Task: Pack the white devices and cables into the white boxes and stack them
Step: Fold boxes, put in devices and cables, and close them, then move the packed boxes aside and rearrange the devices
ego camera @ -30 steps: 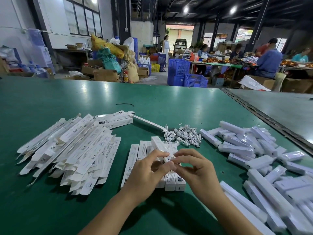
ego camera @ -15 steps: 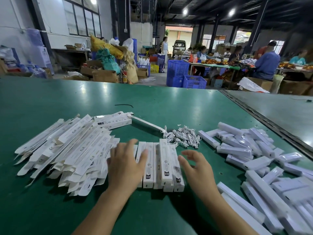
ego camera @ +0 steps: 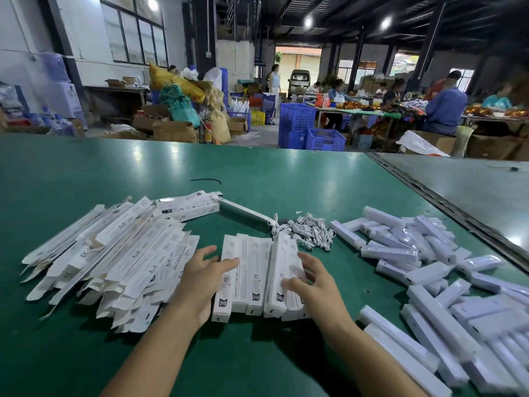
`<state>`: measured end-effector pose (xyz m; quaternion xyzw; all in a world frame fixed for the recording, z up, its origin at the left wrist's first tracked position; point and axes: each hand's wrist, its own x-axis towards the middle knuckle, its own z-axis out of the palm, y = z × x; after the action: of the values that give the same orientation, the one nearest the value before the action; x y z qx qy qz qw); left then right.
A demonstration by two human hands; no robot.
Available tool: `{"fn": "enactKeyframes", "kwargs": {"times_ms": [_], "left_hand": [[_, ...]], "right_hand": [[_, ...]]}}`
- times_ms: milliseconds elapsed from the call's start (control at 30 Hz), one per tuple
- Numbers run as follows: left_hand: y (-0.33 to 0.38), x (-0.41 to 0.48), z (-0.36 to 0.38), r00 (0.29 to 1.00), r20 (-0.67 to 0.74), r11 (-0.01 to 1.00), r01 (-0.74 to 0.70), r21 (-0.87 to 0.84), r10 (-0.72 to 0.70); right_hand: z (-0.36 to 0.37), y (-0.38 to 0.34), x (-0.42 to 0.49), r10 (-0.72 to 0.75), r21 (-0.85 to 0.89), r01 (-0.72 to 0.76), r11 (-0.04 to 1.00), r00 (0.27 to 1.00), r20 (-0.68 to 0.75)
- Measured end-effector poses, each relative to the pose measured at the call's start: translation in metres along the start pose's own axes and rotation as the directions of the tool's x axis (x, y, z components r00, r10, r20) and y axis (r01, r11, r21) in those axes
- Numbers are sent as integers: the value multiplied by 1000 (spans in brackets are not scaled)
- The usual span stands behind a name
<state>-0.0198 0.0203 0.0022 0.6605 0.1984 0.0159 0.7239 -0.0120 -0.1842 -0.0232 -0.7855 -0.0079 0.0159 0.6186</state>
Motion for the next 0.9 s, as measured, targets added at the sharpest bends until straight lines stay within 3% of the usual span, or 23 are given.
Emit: {"fn": "enactKeyframes", "kwargs": {"times_ms": [200,267,367,467,667,733,833,900], "left_hand": [[8,-12,0,960,204,981,189,43,-194],[6,-14,3,964,212,982,132,138,-159],[3,-18,16,967,243,990,53,128,-84],[-3,-16,27,985,168,983,13,183,-44],[1,-15,28,992,121,999,-25,23,22],[3,-16,26,980,198,999,35,-34,-28],[7,-15,20,896,417,974,208,-89,-153],[7,-12,17,863,475,963,249,-102,-173]], "right_hand": [[0,-1,-4,-21,-59,24,998,998,54],[2,-2,-5,-20,-57,24,998,997,75],[7,-3,-8,-22,-46,27,999,995,95],[13,-5,-12,-88,-52,94,994,991,106],[29,-6,-25,-158,33,155,987,979,126],[30,-5,-25,-186,18,185,983,974,129],[28,-6,-24,-239,-104,256,961,958,156],[27,-8,-23,-231,-120,251,960,960,159]]}}
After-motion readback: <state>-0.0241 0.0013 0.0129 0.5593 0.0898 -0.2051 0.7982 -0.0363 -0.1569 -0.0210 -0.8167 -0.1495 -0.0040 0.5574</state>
